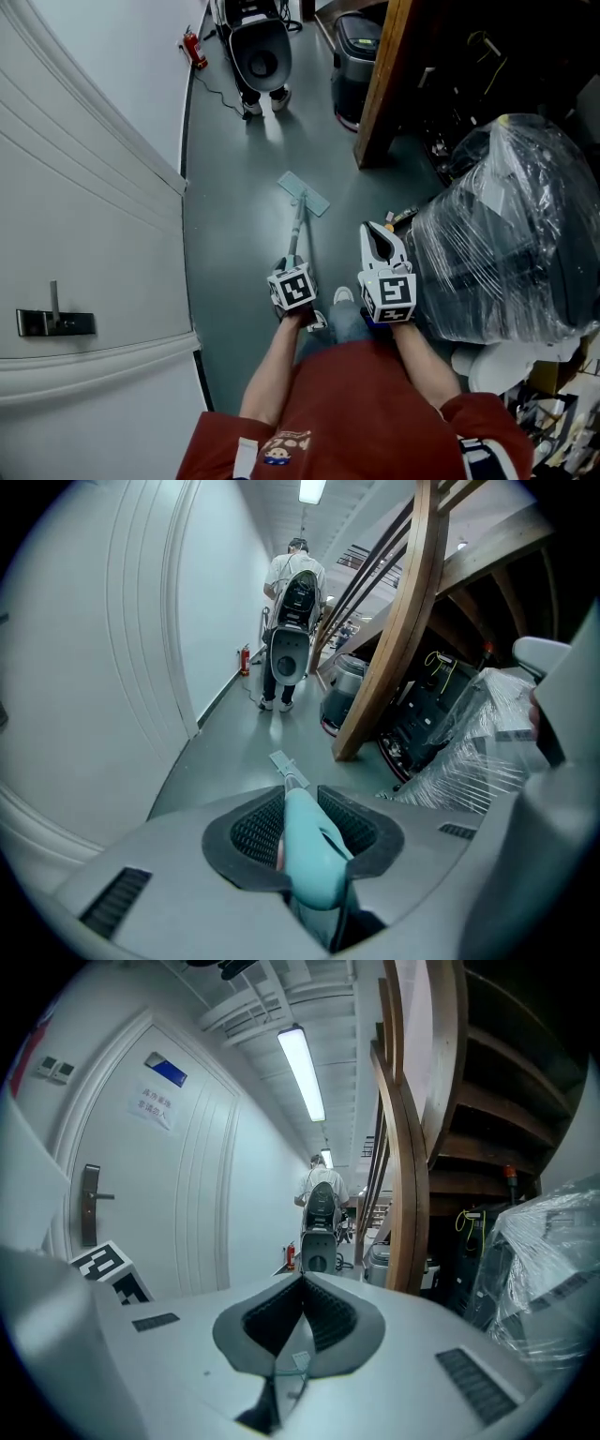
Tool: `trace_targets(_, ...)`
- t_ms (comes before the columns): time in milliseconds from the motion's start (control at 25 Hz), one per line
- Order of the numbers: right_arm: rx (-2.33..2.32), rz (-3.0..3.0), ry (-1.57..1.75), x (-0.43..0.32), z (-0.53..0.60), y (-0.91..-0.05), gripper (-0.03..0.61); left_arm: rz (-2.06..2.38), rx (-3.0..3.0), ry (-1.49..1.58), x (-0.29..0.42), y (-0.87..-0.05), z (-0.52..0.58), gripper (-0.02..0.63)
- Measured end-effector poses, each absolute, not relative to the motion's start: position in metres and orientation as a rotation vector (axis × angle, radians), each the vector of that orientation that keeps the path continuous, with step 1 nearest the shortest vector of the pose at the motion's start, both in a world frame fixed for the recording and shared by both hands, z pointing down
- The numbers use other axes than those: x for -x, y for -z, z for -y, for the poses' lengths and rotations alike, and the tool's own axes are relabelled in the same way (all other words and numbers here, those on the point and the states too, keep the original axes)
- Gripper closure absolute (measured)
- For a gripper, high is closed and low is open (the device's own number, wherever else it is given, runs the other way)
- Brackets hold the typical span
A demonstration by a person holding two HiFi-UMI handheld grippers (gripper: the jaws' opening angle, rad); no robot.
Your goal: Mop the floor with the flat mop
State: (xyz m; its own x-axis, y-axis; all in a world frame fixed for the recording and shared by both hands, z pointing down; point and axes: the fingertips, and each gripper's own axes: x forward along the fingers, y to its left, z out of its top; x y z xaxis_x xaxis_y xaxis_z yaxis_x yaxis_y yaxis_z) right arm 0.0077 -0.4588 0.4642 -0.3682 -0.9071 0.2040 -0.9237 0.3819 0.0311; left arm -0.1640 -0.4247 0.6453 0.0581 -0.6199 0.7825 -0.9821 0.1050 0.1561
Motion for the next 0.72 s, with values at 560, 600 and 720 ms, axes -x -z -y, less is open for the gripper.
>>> trace_targets(560, -1.603, 2.473, -0.151, -0.057, 0.365, -0.473, 0.560, 1.665, -1.560, -0.616, 0.120, -0.651, 0.324, 0.492)
trace_targets(600, -1.602, 2.466, -0.164, -0.065, 0.356, -0.476, 0.560, 1.664, -1.560, -0.613, 0.114, -0.651, 0.316, 0.492)
trace_targets(720, -1.601, 2.462, -0.199, -0.086, 0.329, -0.484, 0.560, 1.679, -1.563, -0.616, 0.098, -0.647, 0.289, 0.492)
